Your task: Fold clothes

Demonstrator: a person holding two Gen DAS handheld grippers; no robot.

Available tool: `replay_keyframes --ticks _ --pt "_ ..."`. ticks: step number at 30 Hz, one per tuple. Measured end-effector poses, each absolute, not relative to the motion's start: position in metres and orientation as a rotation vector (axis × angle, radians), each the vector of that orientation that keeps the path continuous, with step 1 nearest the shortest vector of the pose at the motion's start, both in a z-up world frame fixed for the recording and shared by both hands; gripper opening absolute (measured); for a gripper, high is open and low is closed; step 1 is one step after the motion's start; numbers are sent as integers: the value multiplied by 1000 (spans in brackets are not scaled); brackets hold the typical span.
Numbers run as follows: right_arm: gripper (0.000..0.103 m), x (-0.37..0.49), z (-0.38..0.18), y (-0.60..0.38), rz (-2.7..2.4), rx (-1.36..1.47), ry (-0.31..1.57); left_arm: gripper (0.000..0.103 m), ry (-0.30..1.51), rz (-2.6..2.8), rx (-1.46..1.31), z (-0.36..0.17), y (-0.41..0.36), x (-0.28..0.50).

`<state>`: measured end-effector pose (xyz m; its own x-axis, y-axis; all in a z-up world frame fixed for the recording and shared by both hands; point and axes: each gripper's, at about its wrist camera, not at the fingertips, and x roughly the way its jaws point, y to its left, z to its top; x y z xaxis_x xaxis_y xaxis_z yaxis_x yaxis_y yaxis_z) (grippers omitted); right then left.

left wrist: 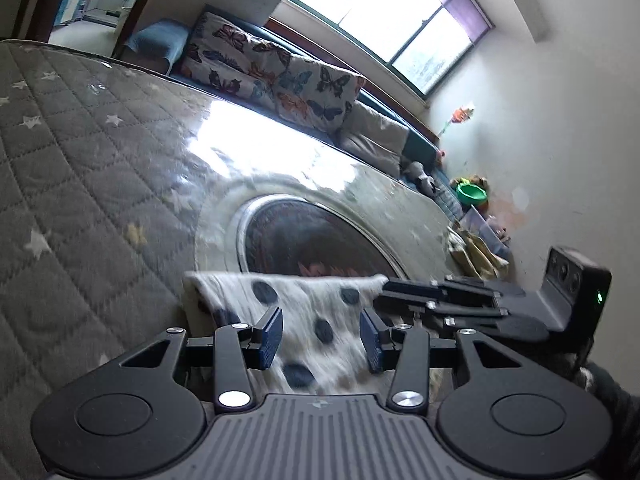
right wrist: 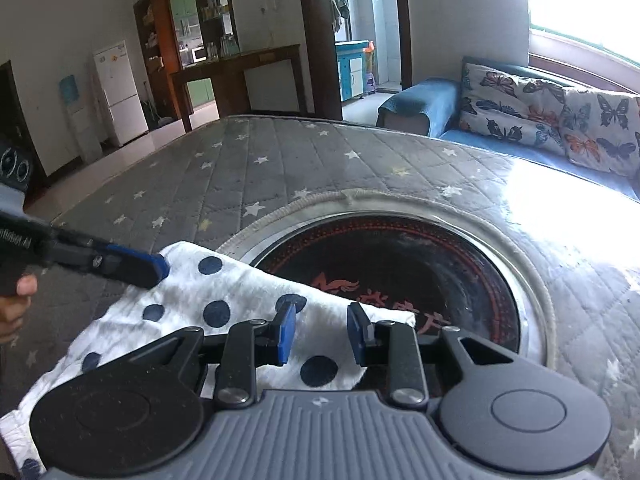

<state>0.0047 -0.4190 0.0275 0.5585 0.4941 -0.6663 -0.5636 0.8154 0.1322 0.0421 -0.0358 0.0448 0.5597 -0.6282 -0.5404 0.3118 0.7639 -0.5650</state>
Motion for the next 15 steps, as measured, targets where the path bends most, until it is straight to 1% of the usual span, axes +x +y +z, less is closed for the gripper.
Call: replay_keyframes --ticks 8,14,15 --pt "28 14 20 -436 564 -76 762 46 818 -517 -490 35 -18 56" --pt "32 20 16 -436 552 -92 767 47 829 -508 -488 31 -20 62" --pt "34 22 15 -437 544 -85 769 47 836 -502 -495 29 -19 63"
